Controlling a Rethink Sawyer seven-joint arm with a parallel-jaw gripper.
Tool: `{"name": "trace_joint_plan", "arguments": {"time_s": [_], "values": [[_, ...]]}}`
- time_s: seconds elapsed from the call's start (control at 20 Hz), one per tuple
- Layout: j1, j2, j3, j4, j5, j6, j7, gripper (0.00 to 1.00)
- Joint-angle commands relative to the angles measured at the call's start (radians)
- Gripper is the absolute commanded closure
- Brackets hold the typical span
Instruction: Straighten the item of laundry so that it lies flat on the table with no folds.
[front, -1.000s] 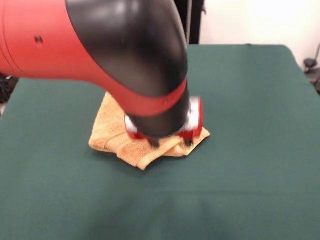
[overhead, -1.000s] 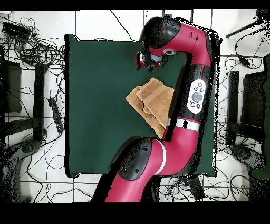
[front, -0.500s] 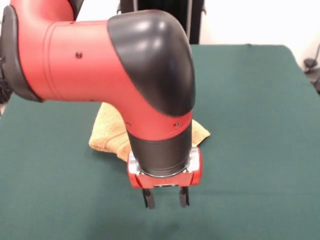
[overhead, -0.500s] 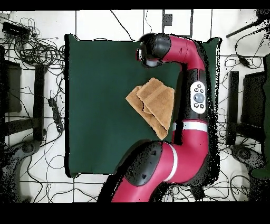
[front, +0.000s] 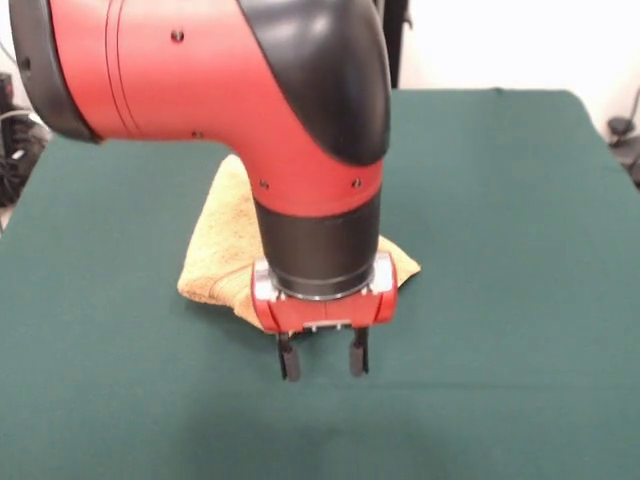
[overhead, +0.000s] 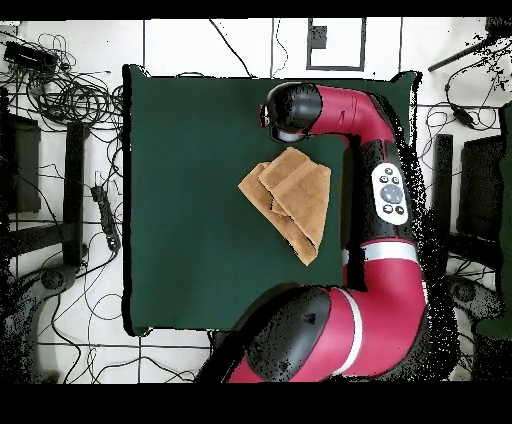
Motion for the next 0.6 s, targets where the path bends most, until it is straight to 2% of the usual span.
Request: {"name": "trace_joint_plan", "arguments": {"time_s": [0.05, 0.25, 0.6], "values": [[0.0, -0.089, -0.007, 0.22, 0.076, 0.122, 0.038, 0.0], [-0.016, -0.143, -0.021, 0.315, 0.092, 0.118, 0.032, 0.0], [-0.058, -0.22, -0.022, 0.511, 0.09, -0.033, 0.044, 0.0]]}}
